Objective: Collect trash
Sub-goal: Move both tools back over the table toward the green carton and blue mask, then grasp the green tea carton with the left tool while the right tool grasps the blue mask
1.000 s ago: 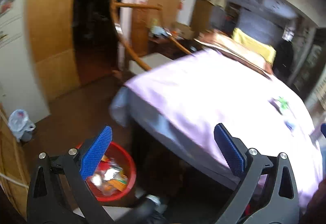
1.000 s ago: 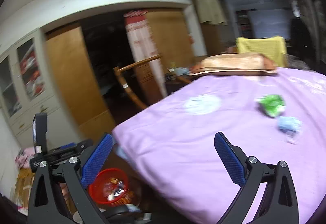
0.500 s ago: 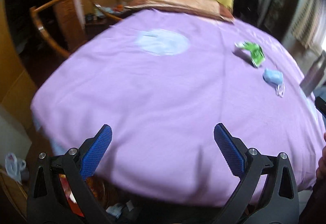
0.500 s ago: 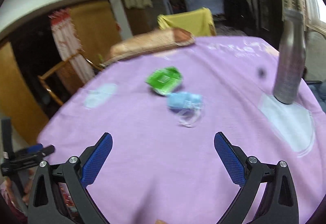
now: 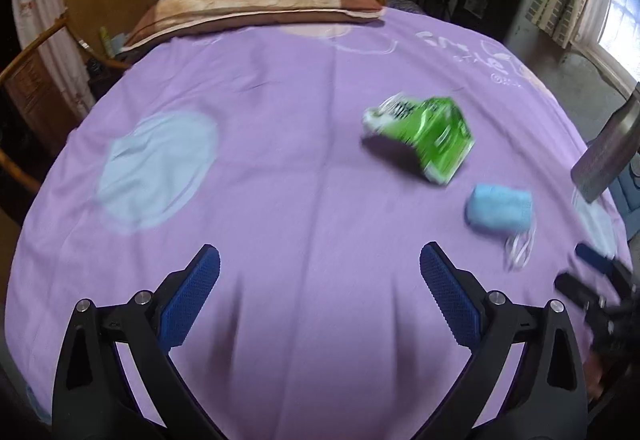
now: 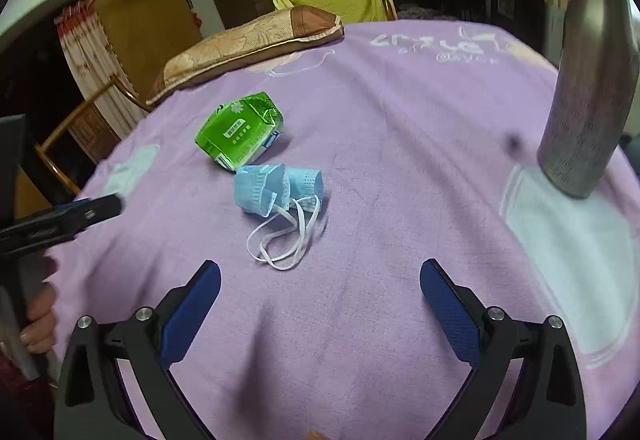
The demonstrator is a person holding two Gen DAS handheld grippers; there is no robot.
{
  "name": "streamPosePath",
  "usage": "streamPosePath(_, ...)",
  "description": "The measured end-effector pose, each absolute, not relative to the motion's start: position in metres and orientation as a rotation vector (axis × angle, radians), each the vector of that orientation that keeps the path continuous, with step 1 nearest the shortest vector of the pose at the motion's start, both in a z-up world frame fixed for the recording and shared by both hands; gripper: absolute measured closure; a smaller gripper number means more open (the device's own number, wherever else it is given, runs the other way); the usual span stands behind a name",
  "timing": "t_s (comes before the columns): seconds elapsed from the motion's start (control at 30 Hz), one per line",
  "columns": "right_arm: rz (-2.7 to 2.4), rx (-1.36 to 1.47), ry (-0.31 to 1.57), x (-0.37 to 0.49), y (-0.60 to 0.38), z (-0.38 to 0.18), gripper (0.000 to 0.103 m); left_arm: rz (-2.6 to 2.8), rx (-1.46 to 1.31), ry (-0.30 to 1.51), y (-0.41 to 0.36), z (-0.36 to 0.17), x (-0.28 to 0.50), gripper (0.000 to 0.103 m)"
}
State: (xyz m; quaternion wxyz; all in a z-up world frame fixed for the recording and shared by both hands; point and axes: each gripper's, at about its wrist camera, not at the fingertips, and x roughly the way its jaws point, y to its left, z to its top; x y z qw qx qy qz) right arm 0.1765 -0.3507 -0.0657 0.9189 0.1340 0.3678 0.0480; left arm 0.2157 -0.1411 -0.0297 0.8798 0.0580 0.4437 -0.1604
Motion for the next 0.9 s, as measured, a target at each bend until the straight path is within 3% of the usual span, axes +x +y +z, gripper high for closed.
streamPosePath(0.5,0.143,0.328,0.784,0.180,-0.357,-0.068,0.005,-0.316,0.202,0.852,-0.273,-0.028,0.295,0.006)
streamPosePath(0.67,0.146,0.348,0.784,0.178,-0.360,-0.068,0.005,-0.283,0.290,0.883,-0.265,-0.046,0.293,0.006)
streamPosePath(0.9,0.182,0.353,0.771,0.172,-0.356,-0.066,0.005,-0.175,0.300,0.892,-0.179,-0.045,0.281,0.006)
